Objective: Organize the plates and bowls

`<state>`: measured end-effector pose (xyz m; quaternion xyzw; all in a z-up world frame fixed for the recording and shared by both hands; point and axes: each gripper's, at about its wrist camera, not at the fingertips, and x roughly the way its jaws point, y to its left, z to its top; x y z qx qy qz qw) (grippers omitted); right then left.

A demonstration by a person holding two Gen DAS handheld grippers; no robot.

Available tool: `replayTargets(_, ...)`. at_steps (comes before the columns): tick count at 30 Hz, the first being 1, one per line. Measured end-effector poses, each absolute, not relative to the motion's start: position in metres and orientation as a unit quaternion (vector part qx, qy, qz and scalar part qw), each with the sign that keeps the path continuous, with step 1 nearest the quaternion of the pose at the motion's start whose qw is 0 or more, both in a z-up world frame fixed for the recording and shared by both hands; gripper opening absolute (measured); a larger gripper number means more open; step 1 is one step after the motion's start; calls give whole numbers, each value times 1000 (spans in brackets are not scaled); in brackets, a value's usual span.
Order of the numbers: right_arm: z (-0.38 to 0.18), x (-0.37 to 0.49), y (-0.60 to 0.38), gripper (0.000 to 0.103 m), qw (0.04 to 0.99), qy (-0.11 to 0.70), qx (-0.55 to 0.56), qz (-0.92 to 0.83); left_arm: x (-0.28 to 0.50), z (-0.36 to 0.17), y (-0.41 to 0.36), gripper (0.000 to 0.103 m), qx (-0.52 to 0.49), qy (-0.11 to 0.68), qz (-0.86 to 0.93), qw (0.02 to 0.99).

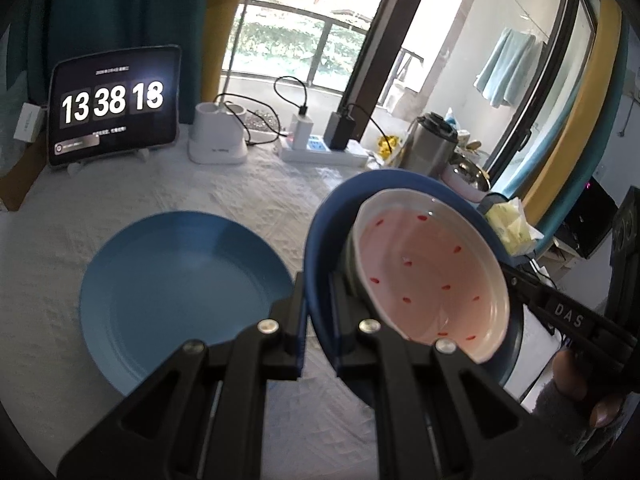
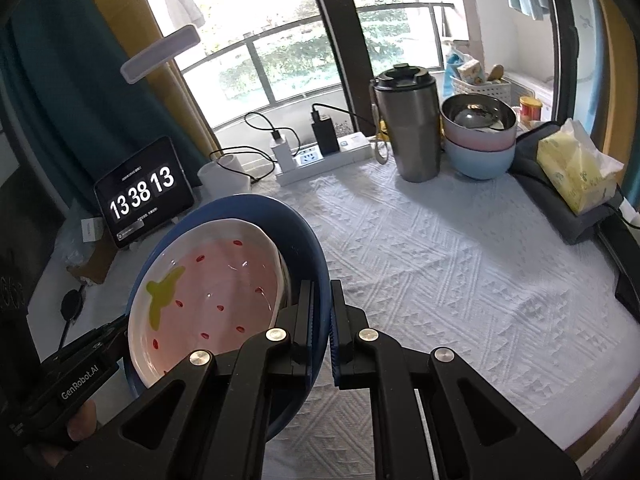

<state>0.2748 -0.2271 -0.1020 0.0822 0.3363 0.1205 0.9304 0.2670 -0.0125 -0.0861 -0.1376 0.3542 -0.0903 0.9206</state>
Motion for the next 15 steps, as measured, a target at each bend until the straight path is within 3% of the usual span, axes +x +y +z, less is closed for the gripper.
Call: replayTargets(15,-99,277,-190,9,928,339,63,139,261,-87,23,8,-152,348,-70,922)
